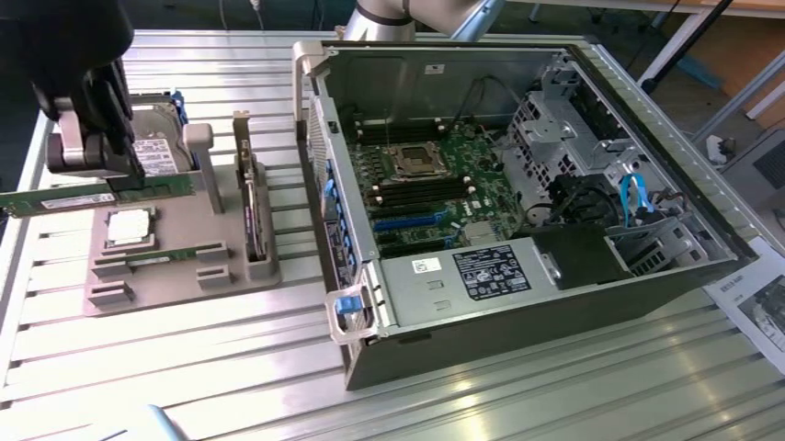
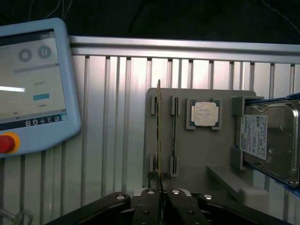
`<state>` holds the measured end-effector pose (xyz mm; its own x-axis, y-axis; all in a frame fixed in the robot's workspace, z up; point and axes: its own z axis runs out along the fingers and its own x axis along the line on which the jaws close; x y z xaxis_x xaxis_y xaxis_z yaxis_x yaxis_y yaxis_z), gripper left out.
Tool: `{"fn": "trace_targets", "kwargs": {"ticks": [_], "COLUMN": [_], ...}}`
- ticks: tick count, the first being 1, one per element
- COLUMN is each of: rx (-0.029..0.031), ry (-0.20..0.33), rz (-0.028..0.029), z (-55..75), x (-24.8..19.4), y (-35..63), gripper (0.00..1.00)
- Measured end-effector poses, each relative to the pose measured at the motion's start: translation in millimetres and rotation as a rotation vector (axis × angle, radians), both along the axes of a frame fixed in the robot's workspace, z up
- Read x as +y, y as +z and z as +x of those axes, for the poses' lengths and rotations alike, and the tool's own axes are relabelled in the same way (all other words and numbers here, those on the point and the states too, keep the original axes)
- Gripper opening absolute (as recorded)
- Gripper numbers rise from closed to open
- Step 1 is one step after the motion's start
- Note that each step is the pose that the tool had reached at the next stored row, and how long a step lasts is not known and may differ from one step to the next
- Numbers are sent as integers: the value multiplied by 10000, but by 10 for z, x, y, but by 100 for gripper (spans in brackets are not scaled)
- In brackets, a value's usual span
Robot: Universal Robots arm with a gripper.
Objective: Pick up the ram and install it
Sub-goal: 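Pick up the ram and move it above insertion slot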
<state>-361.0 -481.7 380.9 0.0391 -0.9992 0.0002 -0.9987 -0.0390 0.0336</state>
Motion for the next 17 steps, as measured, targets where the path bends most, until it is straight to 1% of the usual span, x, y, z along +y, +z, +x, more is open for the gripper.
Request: {"fn": "trace_targets", "kwargs": {"ticks": [1, 4, 10, 17], "rx": [0, 0, 0, 1], "ry": [0, 1, 1, 1], "rz": [1, 1, 0, -1], "z": [0, 0, 0, 5], "x": [0, 0, 0, 0], "y": [42, 120, 257, 271], "gripper": [12, 12, 12, 12]}}
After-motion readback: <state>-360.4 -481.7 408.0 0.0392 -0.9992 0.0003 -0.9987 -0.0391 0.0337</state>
